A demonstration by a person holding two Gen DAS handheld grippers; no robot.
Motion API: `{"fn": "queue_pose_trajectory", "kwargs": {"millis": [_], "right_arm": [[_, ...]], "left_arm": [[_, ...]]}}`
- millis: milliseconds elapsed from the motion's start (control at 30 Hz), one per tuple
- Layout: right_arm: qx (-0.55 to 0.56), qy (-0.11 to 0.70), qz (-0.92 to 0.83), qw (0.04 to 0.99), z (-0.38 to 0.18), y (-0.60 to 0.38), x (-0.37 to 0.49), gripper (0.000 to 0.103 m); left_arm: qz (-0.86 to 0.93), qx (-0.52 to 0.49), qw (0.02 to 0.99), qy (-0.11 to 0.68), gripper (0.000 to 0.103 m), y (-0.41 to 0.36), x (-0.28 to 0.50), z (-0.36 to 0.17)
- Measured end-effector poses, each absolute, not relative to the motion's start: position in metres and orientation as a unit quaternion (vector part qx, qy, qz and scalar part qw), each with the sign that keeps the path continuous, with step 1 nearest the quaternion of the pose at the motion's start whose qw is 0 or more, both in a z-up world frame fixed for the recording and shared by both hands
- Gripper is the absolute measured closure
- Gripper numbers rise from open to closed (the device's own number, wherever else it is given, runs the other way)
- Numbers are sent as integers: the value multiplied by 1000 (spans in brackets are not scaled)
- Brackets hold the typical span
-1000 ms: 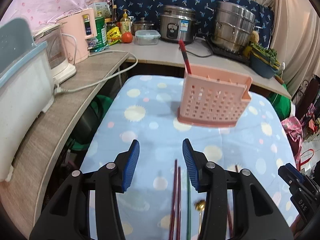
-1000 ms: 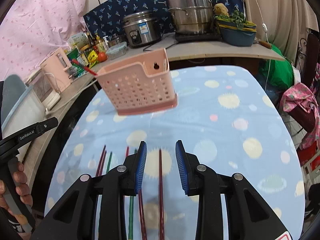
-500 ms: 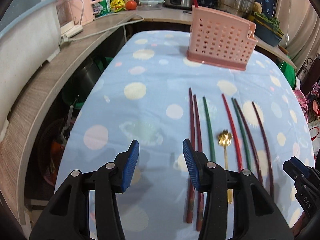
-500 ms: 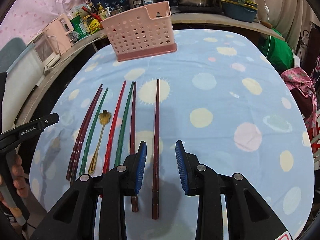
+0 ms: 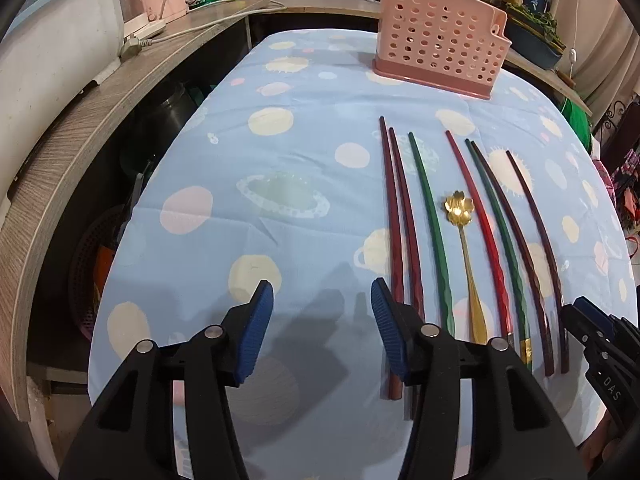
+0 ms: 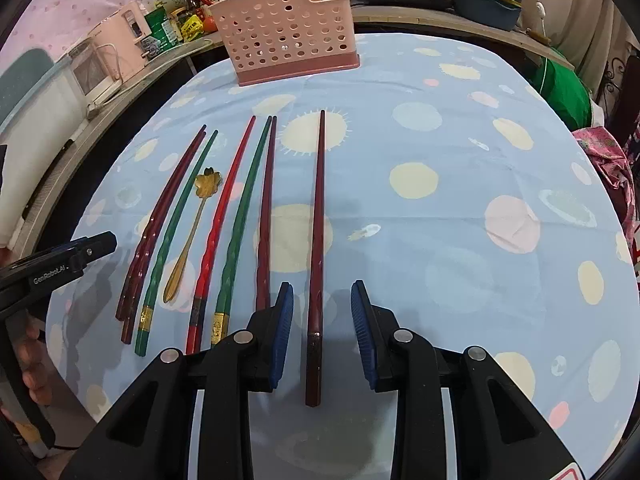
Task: Organize utensils
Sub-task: 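Open both tools and move them back over the remaining chopsticks, then grasp a dark red chopstick with the right tool while the left tool grasps another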
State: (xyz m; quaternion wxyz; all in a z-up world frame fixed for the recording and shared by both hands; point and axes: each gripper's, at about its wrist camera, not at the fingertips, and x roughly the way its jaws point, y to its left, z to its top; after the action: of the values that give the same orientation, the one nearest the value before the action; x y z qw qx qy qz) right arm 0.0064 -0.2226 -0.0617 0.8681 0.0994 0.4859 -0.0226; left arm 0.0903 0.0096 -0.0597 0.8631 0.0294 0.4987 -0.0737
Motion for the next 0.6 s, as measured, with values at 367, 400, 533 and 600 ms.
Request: {"fn": "queue_pose_trajectory", "kwargs": {"millis": [367,400,533,600], "right_arm": [[86,485,-23,870,-66,-220,7,77],[83,484,-23,871,-66,-219,7,79],[69,483,-25,873,-66,-217,8,88],[69,482,-23,873,-67,-217,9,91]], "left_arm": [[-91,37,854,511,53,-1,83,-68],[-93,37,853,512,53,-2,82,-69],[-97,39,852,513,53,-4,81,-71],[-99,39,852,513,53,-5,81,-71]]}}
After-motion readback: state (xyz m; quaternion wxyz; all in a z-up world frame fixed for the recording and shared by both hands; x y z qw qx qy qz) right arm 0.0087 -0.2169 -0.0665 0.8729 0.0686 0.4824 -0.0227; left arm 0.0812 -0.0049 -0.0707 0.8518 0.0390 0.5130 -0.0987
